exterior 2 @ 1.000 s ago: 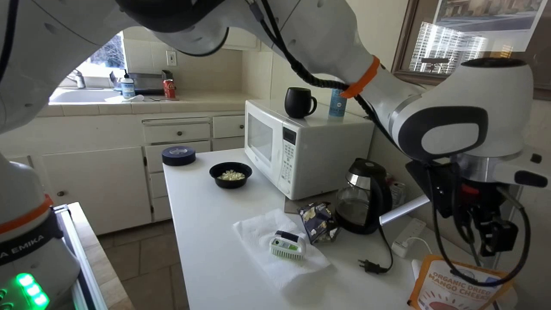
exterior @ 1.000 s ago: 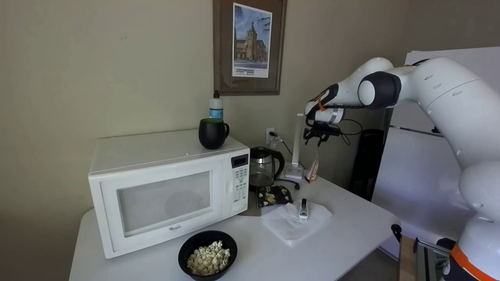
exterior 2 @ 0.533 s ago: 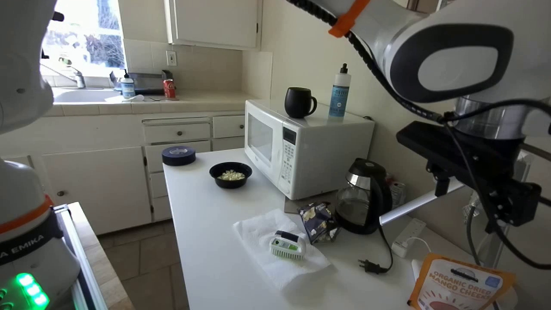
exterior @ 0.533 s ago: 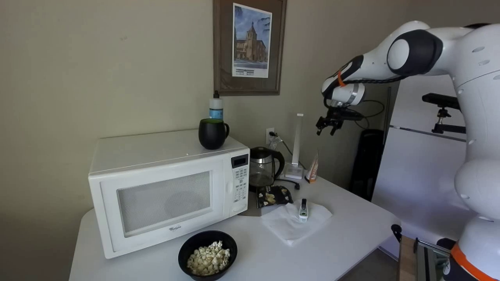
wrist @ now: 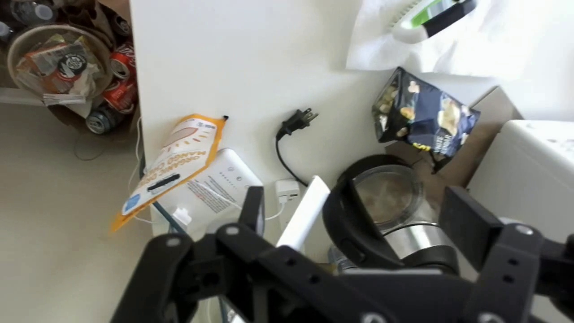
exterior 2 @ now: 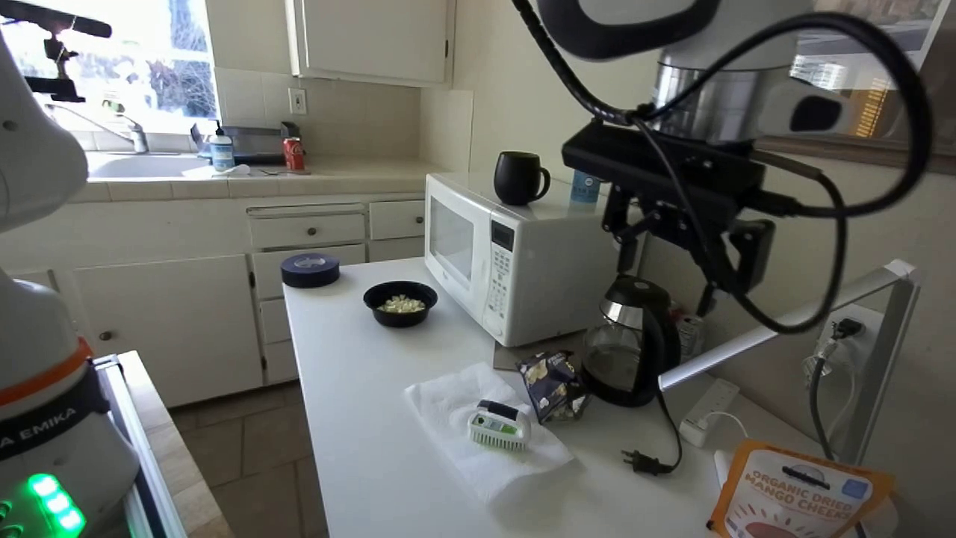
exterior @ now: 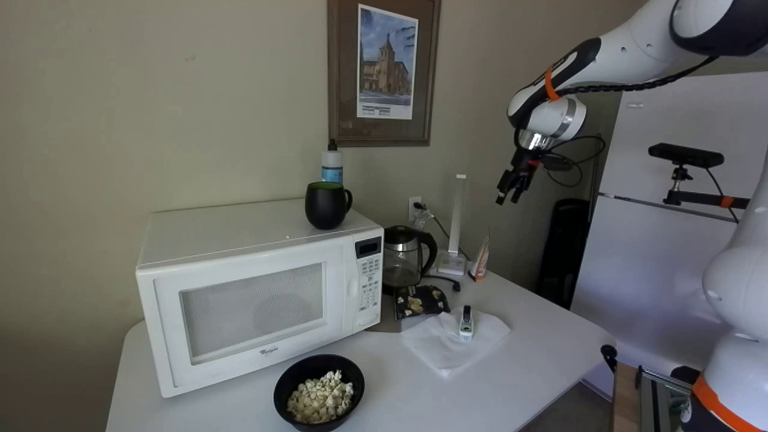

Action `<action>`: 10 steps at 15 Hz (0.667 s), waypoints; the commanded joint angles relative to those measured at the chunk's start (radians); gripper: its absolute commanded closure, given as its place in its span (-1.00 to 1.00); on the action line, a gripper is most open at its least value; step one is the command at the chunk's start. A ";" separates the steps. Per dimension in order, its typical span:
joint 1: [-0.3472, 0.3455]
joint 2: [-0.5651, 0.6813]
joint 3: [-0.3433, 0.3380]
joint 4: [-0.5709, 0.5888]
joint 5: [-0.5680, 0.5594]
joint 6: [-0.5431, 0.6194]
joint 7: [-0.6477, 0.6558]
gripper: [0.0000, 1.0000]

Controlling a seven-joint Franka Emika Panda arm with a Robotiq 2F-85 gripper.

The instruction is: Move the object away from the microwave

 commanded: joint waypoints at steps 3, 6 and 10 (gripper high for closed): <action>0.179 -0.328 -0.056 -0.334 -0.089 0.047 0.105 -1.00; 0.252 -0.474 -0.050 -0.445 -0.156 0.015 0.210 -1.00; 0.338 -0.490 -0.088 -0.441 -0.185 -0.008 0.209 -1.00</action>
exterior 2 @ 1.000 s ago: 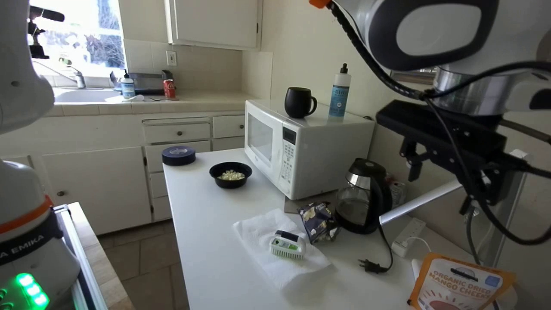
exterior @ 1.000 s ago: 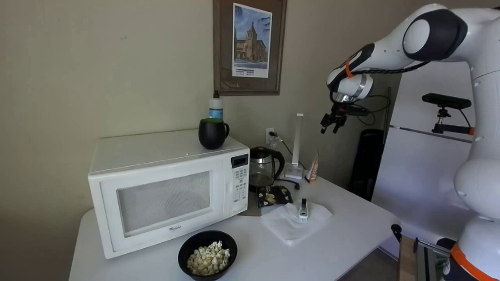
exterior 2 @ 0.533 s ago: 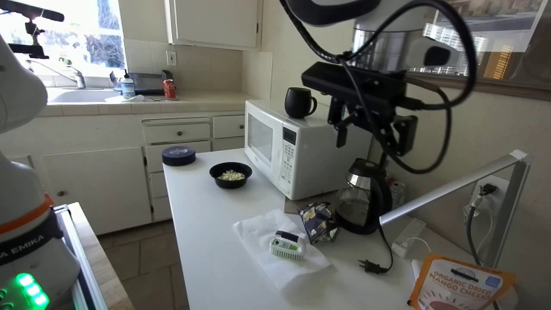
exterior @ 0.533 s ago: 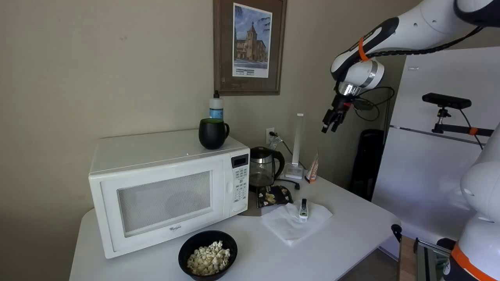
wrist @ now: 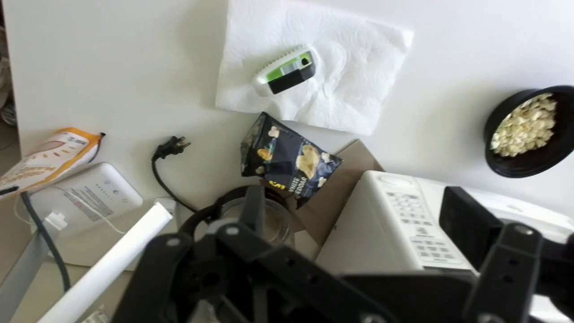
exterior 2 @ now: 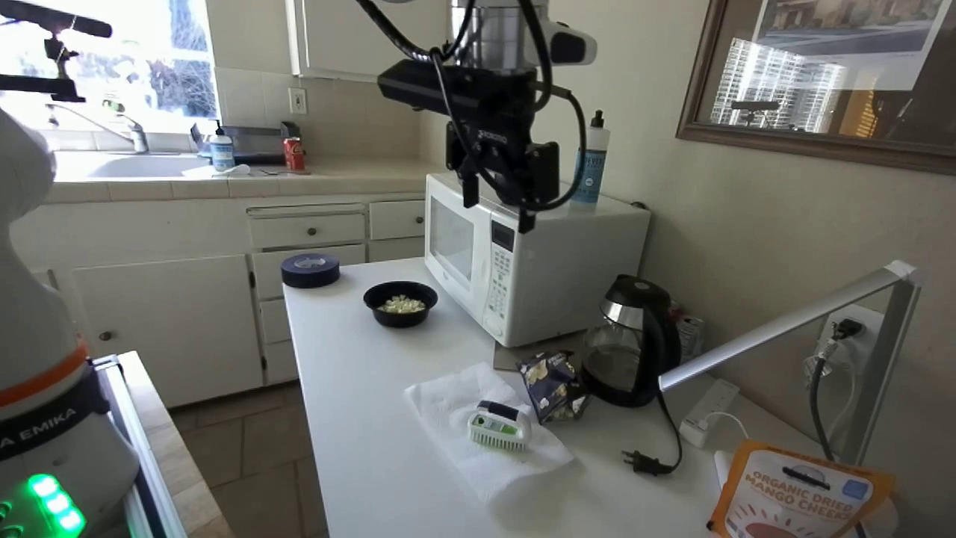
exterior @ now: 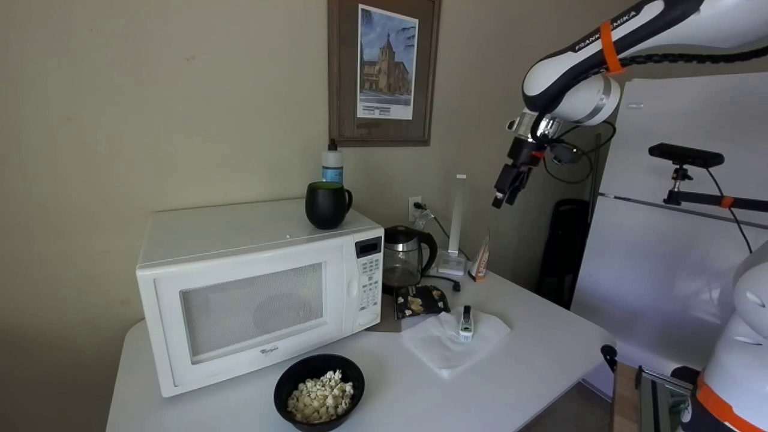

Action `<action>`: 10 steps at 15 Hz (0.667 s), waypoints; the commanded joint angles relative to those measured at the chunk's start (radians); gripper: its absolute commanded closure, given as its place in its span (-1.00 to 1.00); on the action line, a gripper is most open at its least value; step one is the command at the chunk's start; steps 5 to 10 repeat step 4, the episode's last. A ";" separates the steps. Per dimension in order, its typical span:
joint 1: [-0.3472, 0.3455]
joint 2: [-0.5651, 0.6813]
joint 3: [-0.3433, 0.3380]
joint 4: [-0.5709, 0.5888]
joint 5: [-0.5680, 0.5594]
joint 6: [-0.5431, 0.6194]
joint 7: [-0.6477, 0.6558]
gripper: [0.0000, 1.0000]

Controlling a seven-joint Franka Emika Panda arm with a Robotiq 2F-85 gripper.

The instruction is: Move the object away from the microwave

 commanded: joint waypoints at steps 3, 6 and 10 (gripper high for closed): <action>0.089 -0.072 -0.048 -0.047 -0.034 -0.006 0.021 -1.00; 0.089 -0.077 -0.050 -0.053 -0.035 -0.006 0.020 -1.00; 0.089 -0.077 -0.050 -0.053 -0.035 -0.006 0.020 -1.00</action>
